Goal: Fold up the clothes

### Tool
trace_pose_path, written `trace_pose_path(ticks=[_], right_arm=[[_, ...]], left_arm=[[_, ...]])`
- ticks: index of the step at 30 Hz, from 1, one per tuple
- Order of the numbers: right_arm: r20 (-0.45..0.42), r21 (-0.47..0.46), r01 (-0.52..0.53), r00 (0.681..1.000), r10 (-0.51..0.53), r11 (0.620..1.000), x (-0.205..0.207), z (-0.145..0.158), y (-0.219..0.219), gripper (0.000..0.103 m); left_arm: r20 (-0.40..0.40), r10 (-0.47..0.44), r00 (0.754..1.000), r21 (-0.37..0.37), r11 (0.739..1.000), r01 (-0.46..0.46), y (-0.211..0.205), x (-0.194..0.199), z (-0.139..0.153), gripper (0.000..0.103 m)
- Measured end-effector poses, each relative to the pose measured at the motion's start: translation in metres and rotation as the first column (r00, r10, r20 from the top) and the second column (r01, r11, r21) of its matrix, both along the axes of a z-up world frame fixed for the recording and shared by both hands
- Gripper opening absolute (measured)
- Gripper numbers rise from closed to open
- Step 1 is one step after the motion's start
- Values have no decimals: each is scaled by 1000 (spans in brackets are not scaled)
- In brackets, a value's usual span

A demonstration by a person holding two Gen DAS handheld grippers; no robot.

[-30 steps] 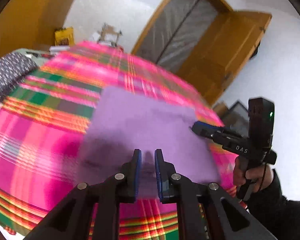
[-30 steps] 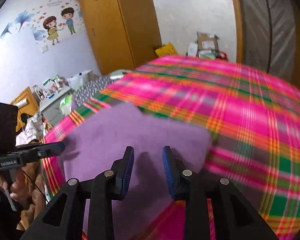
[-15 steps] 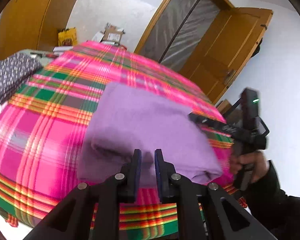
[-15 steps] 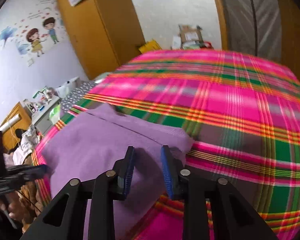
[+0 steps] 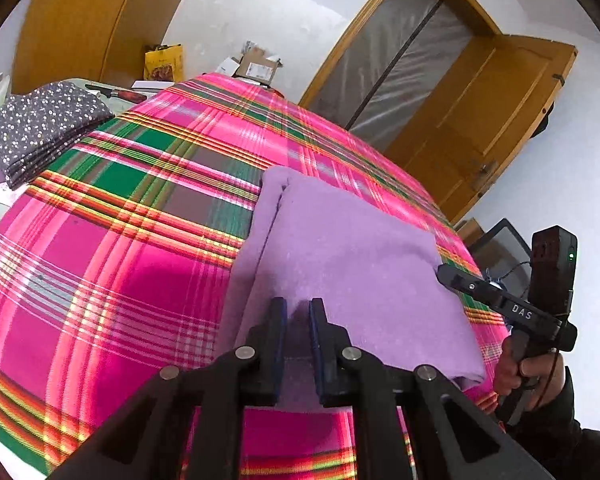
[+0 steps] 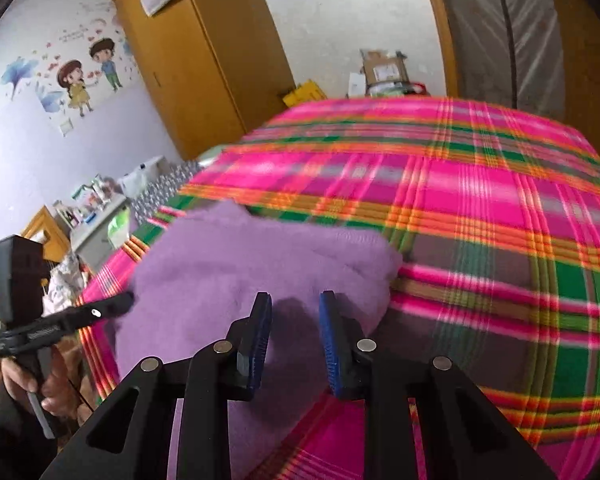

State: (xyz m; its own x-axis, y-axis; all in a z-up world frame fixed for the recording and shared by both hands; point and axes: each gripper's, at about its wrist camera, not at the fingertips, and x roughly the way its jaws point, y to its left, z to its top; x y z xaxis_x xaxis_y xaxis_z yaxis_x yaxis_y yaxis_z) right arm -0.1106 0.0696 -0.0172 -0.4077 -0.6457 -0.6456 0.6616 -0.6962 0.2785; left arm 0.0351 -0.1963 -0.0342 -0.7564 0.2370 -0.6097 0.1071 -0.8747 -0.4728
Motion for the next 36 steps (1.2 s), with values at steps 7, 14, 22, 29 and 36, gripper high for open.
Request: trace_pose_path(ticks=[7,14,22,29,36], right_arm=[[9,-38,-17,1000,17,999,11,6,-2,26],[28,-39,-20,999,21,999,20,3,1,26],[47,-45,-18,999,20,999,21,-2,4,26],[44,-52,-17,999,20,998,23,0,6,26],[24,-60,2,1000,-1,998,21,6,11,27]], left_arm=[[-46,-65,997,-92,994,60,1,-32,37,17],[70,-109,992,-69,991,114,-15,-85,17,28],[43,-114,993,-42,992,115,-21,-91,17,6],[12,-94,995,-35,995,95,-28,-94,4,5],[-60,-59,996,-79,995,54,-21,-57,34,6]])
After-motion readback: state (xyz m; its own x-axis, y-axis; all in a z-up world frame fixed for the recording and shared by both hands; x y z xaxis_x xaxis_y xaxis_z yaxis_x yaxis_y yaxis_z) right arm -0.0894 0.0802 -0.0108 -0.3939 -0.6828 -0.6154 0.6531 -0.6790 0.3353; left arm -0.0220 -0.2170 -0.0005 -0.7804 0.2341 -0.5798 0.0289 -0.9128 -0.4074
